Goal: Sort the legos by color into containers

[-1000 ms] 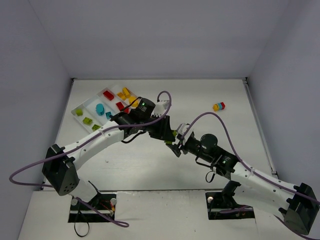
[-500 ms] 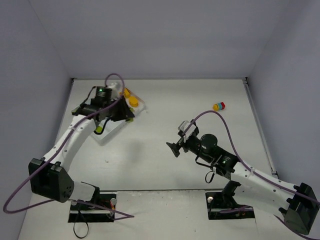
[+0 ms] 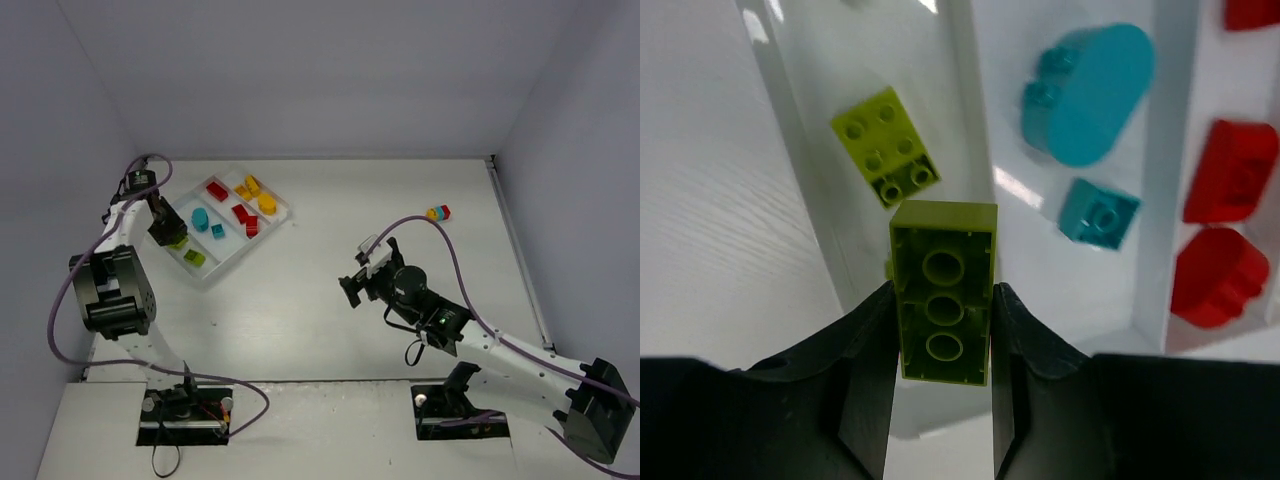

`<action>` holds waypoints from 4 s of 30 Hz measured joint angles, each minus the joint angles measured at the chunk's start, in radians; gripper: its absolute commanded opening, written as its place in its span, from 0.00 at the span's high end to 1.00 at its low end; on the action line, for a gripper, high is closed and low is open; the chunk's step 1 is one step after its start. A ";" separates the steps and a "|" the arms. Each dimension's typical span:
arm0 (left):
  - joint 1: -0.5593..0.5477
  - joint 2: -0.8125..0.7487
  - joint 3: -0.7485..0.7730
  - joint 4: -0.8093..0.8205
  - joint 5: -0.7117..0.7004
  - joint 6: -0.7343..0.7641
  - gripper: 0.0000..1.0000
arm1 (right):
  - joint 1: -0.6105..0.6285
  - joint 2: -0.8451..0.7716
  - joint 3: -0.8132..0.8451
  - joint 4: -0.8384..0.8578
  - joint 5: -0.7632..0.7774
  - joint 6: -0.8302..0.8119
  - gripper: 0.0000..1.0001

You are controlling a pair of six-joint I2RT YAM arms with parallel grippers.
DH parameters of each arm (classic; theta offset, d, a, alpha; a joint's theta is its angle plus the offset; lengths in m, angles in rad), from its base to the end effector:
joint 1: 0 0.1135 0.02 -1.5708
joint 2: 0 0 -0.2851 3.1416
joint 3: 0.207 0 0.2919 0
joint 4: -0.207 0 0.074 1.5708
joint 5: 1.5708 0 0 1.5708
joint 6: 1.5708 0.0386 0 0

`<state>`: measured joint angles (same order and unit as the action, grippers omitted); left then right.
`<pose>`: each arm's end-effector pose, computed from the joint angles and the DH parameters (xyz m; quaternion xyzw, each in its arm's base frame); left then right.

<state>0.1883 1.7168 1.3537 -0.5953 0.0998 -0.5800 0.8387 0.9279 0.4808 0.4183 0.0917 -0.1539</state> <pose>0.4078 0.0738 0.2582 -0.3429 0.8885 -0.1052 0.2861 0.1664 0.1799 0.2690 -0.3131 0.6452 0.2028 0.6667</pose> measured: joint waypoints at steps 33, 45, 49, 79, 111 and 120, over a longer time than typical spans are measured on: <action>-0.455 -0.396 0.022 0.021 0.023 0.178 0.26 | -0.713 0.430 0.411 -0.264 0.096 0.468 0.12; -0.466 -0.361 -0.025 -0.046 0.030 0.254 0.26 | -0.838 0.967 0.888 -0.455 0.183 0.687 0.07; -0.466 -0.361 -0.025 -0.053 0.030 0.257 0.26 | -0.838 1.099 1.001 -0.520 0.196 0.743 0.08; -0.466 -0.359 -0.027 -0.048 0.081 0.257 0.26 | -0.877 1.244 1.087 -0.582 0.130 0.909 0.82; -1.067 -0.474 -0.220 0.357 -0.108 0.003 0.26 | -0.532 -0.009 0.115 0.027 -0.197 1.194 1.00; -1.143 -0.338 -0.166 0.502 -0.265 -0.016 0.26 | -0.481 -0.048 0.115 0.006 -0.177 1.303 1.00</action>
<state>-0.9546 1.3785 1.1873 -0.0929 -0.1650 -0.5957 0.3576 0.8803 0.5961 0.4244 -0.0849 1.1492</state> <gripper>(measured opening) 0.742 0.342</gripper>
